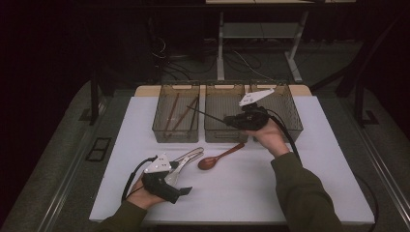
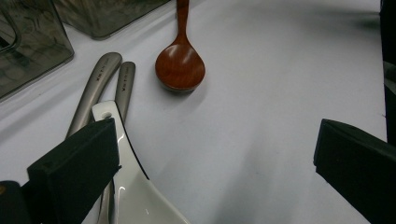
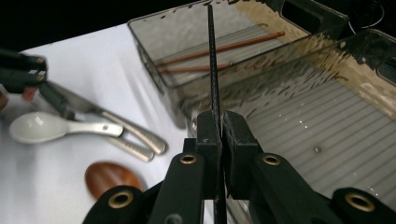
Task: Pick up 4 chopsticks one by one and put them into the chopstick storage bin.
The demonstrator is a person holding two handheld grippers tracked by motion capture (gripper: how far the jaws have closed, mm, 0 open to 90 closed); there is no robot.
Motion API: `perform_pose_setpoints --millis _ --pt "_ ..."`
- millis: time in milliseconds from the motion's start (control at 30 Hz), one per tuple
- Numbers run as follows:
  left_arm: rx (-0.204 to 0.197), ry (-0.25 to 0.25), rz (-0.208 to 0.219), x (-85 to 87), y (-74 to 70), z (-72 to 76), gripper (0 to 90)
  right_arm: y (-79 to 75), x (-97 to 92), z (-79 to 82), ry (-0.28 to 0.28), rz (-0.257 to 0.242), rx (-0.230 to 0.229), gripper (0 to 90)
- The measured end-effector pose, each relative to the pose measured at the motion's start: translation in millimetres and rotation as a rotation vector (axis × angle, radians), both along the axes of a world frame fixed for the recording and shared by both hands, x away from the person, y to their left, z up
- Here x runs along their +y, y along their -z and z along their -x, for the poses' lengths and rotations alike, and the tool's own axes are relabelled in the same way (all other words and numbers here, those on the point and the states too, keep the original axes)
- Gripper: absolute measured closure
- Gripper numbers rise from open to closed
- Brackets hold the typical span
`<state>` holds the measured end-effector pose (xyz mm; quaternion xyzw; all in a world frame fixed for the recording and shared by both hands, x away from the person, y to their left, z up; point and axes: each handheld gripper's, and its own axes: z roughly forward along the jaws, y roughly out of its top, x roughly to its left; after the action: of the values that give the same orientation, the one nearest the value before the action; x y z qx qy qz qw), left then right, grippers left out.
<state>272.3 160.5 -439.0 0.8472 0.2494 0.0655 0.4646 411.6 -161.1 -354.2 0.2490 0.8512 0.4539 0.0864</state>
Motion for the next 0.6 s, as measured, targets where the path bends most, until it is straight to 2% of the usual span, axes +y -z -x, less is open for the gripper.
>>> perform_pose_setpoints --millis 600 --pt "-0.008 0.011 -0.004 0.7 -0.6 0.4 0.0 -5.6 79.5 -34.7 0.051 0.018 0.027 85.7"
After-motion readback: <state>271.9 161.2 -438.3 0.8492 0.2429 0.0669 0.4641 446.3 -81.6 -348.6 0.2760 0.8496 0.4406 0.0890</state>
